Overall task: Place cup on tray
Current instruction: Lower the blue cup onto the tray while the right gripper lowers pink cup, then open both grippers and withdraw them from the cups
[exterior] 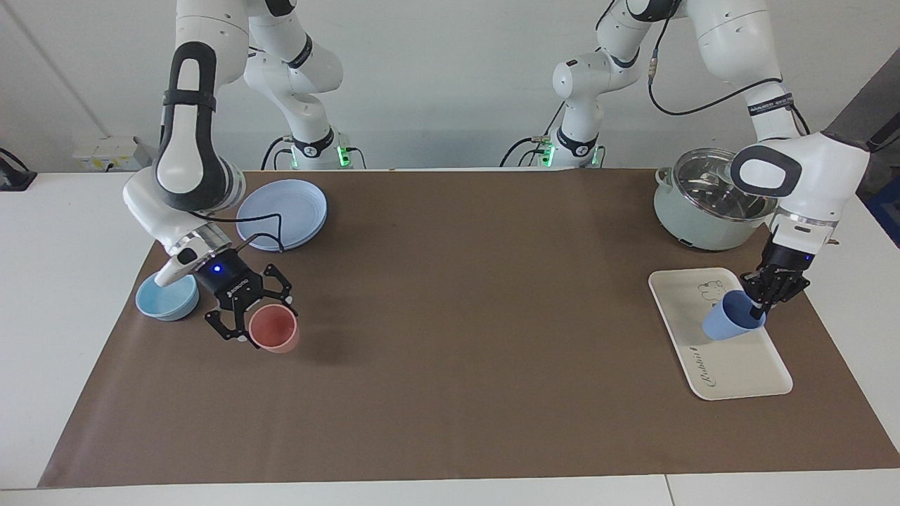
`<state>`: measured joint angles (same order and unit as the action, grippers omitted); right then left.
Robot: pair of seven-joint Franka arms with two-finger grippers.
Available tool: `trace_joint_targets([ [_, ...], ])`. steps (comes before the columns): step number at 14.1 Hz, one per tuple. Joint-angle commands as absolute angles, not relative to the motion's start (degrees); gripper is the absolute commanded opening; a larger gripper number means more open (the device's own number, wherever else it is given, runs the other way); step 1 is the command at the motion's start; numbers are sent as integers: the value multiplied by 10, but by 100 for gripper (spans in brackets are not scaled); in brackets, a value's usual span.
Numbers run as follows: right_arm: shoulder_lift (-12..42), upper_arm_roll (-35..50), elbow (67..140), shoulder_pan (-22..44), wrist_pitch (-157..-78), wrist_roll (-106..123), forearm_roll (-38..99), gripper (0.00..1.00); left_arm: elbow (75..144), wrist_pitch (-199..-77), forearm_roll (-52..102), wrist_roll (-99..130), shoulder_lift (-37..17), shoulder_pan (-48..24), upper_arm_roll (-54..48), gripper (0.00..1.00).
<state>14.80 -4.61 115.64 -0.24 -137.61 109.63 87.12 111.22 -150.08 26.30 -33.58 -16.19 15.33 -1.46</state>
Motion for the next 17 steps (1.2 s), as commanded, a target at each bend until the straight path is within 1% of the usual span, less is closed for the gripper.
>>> trace_joint_targets([
  [1, 170, -39, 1176, -42, -1316, 1210, 941, 0, 1116, -1509, 321, -364, -160, 170, -20, 0],
  [2, 193, -39, 1176, -60, -1283, 1259, 970, 0, 1117, -1508, 335, -374, -160, 171, -19, 0],
  [3, 196, -40, 1177, -66, -1271, 1281, 977, 0, 1118, -1506, 339, -382, -160, 174, -19, 0],
  [4, 196, -40, 1177, -65, -1267, 1282, 977, 0, 1121, -1502, 339, -388, -160, 184, -20, 0],
  [9, 195, -39, 1201, -65, -1270, 1301, 985, 0, 1121, -1502, 339, -391, -161, 182, -18, 0],
  [10, 195, -39, 1204, -65, -1269, 1305, 994, 0, 1121, -1501, 339, -391, -161, 181, -18, 18],
  [11, 195, -40, 1212, -65, -1270, 1317, 1011, 0, 1121, -1501, 339, -391, -161, 181, -18, 44],
  [12, 195, -40, 1215, -64, -1270, 1325, 1019, 0, 1121, -1499, 339, -391, -161, 182, -18, 52],
  [13, 194, -40, 1218, -65, -1271, 1325, 1020, 28, 1118, -1494, 339, -391, -161, 181, -18, 62],
  [14, 192, -39, 1223, -65, -1268, 1325, 1020, 99, 1113, -1480, 338, -390, -161, 180, -18, 80],
  [15, 191, -40, 1223, -65, -1266, 1325, 1020, 100, 1101, -1464, 338, -388, -160, 179, -17, 87],
  [17, 180, -40, 1222, -64, -1271, 1319, 1020, 100, 1062, -1389, 338, -381, -157, 178, -15, 92],
])
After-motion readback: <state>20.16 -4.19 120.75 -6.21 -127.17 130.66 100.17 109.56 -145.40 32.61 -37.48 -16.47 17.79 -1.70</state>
